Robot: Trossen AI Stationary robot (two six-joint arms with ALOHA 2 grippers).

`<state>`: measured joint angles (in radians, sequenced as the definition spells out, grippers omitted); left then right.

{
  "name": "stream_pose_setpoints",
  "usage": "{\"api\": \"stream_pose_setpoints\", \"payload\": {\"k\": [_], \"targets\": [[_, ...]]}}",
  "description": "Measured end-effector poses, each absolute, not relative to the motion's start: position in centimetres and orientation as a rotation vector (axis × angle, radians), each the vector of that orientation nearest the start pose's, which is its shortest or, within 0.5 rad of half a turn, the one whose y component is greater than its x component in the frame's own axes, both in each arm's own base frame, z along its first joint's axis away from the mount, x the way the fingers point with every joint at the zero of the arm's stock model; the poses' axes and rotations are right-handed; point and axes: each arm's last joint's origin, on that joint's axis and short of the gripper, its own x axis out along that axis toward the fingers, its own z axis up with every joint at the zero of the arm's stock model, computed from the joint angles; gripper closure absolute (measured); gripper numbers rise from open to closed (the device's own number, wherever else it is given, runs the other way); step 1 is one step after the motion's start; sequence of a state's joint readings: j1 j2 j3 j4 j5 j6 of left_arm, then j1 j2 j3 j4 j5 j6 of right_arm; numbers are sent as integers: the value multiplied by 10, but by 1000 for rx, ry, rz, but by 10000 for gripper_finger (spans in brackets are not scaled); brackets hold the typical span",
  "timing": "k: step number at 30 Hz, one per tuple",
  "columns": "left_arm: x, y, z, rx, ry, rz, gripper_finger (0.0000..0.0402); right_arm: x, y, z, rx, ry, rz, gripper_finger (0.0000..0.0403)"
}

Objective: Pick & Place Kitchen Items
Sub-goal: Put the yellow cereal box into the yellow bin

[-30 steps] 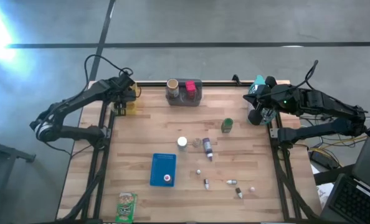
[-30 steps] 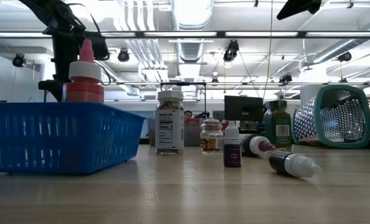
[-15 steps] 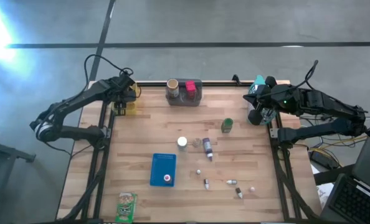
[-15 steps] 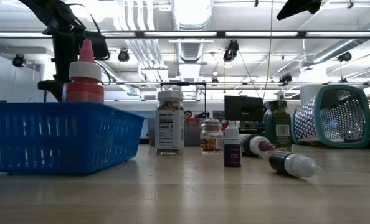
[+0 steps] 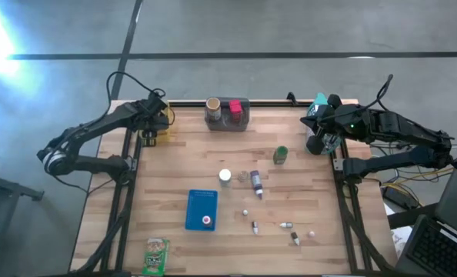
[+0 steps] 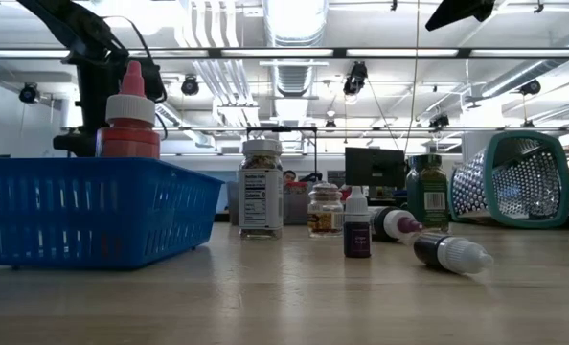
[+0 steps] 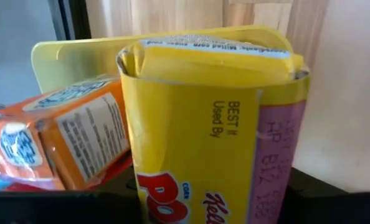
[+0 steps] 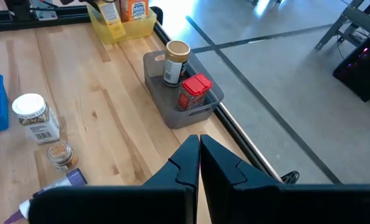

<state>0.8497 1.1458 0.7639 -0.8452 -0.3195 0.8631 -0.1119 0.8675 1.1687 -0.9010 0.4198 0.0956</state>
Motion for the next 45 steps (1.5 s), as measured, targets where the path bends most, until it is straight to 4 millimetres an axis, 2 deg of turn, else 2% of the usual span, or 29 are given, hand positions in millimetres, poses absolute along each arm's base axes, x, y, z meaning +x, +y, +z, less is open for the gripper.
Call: {"api": "stream_pose_setpoints", "payload": {"k": [32,35,42,45], "targets": [[122,153,220,323,1528,436,217,141,-28,382,-4,575,-543,394],[122,153,220,320,1528,444,193,141,-28,382,-3,574,-543,394],[122,155,221,341,1549,494,98,141,-28,382,-2,574,-543,394],[122,155,221,349,1550,498,80,141,-28,382,-4,575,-543,394]]}}
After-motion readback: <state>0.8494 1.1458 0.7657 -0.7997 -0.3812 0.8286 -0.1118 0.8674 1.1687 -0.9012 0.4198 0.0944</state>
